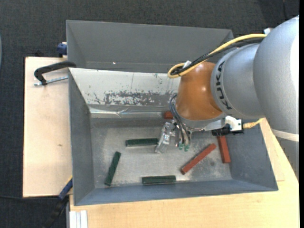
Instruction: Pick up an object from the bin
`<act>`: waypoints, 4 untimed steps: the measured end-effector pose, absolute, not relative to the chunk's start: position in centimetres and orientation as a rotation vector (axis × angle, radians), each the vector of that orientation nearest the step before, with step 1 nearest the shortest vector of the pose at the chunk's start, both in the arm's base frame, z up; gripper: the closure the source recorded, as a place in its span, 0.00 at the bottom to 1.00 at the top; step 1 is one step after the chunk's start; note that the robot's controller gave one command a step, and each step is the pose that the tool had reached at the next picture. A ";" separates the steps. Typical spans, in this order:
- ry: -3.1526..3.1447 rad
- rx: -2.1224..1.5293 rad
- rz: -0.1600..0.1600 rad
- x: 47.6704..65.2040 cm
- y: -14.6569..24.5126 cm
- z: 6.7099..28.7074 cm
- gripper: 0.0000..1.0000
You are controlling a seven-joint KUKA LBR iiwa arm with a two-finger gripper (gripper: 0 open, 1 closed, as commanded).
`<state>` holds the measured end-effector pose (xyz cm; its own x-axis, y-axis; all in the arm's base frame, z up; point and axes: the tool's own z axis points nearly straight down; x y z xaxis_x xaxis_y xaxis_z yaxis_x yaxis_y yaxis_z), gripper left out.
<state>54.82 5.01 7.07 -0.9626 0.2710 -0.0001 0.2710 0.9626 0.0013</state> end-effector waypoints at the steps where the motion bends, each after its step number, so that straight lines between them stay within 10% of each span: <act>1: 3.112 0.431 0.002 54.8 5.0 7.1 0.00; 3: 3.097 0.509 0.001 54.8 10.1 9.0 0.00; 4: 3.130 0.173 0.005 57.3 9.9 7.2 1.00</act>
Offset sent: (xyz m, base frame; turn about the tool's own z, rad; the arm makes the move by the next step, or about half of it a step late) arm 0.0000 0.0000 0.0000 0.0000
